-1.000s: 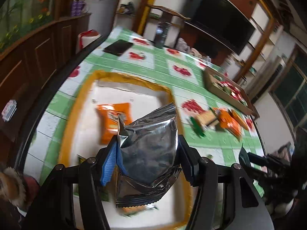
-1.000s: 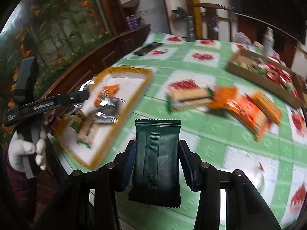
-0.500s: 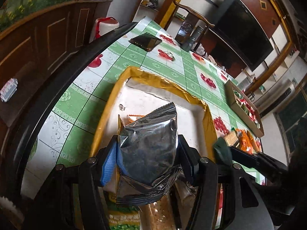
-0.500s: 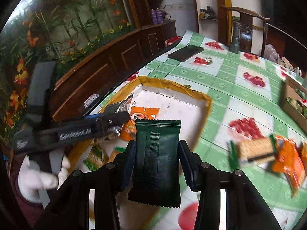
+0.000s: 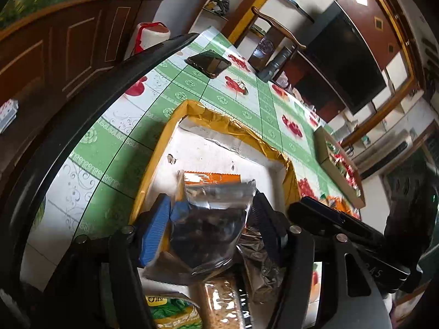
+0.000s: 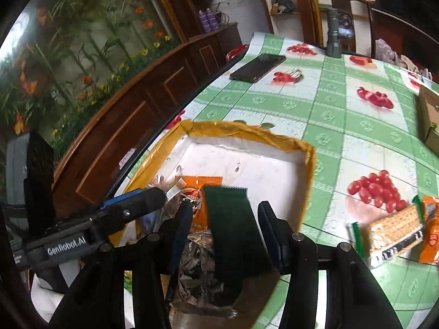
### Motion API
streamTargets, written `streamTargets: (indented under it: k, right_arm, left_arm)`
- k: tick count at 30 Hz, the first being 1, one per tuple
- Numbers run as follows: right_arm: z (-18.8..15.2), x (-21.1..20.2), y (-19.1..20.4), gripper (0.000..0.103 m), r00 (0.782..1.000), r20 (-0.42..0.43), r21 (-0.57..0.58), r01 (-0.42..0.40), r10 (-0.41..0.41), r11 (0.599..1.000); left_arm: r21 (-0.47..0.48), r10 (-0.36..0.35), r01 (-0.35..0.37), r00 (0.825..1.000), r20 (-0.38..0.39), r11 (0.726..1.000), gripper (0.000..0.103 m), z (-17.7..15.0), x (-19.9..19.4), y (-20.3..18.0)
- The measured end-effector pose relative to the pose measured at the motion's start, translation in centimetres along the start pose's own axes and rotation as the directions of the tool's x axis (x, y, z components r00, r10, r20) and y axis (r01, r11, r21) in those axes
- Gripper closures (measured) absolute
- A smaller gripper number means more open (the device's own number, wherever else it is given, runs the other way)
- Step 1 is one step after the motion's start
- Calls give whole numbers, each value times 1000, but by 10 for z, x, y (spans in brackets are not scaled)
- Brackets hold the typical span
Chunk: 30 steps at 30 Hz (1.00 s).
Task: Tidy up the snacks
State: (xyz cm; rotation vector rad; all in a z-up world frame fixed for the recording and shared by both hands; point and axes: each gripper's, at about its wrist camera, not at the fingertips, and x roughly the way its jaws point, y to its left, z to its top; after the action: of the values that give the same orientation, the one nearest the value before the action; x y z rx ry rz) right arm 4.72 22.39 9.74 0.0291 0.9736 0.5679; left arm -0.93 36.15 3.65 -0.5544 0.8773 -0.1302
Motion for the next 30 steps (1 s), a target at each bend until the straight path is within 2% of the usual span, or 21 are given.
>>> streamTargets:
  k: [3, 6, 9, 13, 18, 23, 25, 26, 30]
  right_arm:
    - [-1, -19, -12, 49, 999, 37, 0, 26, -26, 1000]
    - [-2, -43, -32, 44, 990, 91, -8, 112, -111, 994]
    - [0, -61, -68, 42, 963, 124, 36, 237, -240, 971]
    - [5, -53, -109, 42, 938, 90, 90, 328, -335, 941]
    - [4, -22, -127, 42, 928, 26, 104, 368, -373, 924]
    - [-9, 4, -123, 45, 903, -29, -3, 430, -430, 903]
    - [-19, 5, -123, 57, 899, -55, -30, 433, -434, 901]
    - [-24, 1, -122, 62, 902, -51, -35, 427, -428, 904]
    - [-51, -18, -121, 62, 917, -62, -25, 394, -395, 919]
  left_arm:
    - [-29, -15, 16, 1000, 22, 999, 41, -6, -12, -2]
    - [-18, -67, 69, 995, 67, 997, 39, -16, -36, -13]
    - [4, -116, 117, 987, 112, 993, 31, -28, -57, -26]
    - [35, -161, 158, 980, 115, 987, 30, -43, -67, -43]
    - [65, -172, 168, 983, 62, 984, 31, -55, -53, -57]
    - [63, -166, 164, 985, 35, 984, 31, -63, -47, -58]
    - [64, -165, 163, 986, 31, 985, 31, -65, -47, -59]
    - [61, -169, 167, 985, 27, 984, 31, -67, -47, -58]
    - [56, -174, 174, 985, 12, 983, 31, -74, -45, -59]
